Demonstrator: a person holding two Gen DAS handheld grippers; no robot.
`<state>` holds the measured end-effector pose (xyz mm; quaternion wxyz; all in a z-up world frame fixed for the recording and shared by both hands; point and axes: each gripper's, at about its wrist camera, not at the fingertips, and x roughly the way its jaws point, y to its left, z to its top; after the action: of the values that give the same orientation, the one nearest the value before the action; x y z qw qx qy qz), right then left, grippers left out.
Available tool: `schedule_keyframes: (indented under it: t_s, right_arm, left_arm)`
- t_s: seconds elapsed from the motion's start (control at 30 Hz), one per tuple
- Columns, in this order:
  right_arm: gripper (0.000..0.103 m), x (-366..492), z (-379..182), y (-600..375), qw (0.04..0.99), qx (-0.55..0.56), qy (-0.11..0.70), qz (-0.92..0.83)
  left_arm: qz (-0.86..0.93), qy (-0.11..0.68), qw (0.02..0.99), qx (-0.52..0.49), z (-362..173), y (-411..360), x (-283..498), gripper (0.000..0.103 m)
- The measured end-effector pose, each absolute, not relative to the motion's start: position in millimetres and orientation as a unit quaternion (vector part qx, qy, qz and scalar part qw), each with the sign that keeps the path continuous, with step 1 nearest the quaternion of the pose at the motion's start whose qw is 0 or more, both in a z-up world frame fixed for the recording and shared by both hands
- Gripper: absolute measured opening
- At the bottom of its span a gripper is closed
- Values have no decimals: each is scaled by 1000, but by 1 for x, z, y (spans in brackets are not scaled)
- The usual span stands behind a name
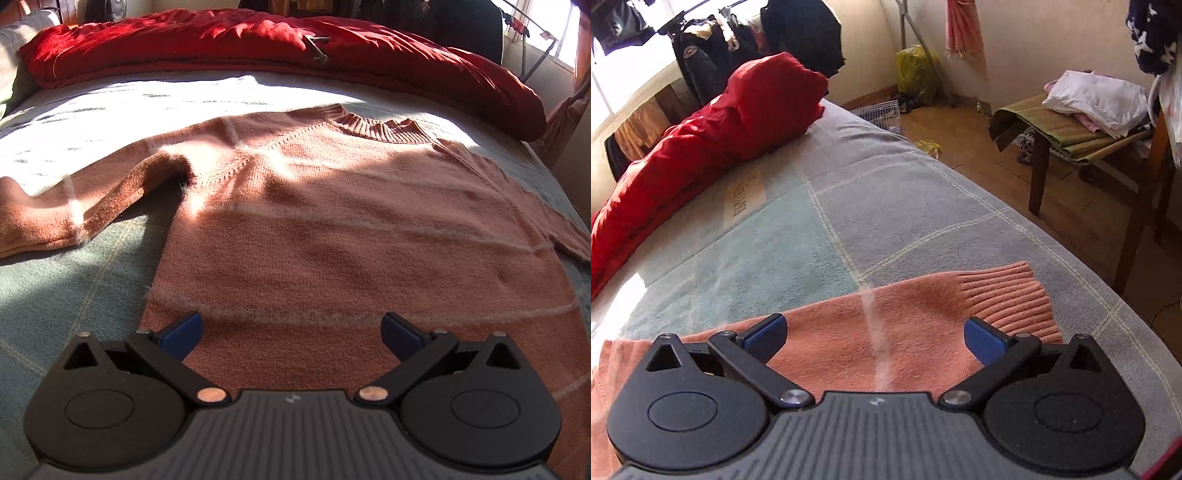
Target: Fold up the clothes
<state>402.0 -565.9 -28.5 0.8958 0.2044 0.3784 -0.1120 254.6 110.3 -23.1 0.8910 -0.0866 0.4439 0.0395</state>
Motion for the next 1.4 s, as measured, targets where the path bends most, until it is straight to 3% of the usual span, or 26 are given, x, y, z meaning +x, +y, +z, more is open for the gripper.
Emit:
schedule_keyframes:
  t_s: [0.27, 0.47, 0.63, 0.87, 1.4]
  right_arm:
    - [103, 413, 17, -385, 881, 168, 409, 170]
    - [103, 410, -19, -282, 820, 154, 488, 257]
    - [103, 381, -35, -272, 833, 140, 481, 235]
    - [103, 375, -44, -286, 835, 217, 463, 204]
    - [103, 376, -44, -268, 853, 179, 455, 184]
  left_arm:
    - [-12, 441, 895, -73, -23, 79, 254, 102]
    - [-16, 453, 888, -81, -34, 83, 248, 102]
    - [-6, 460, 882, -102, -44, 98, 239, 102]
    - [-8, 461, 882, -95, -41, 99, 239, 102]
    - [0, 441, 890, -119, -51, 108, 239, 102]
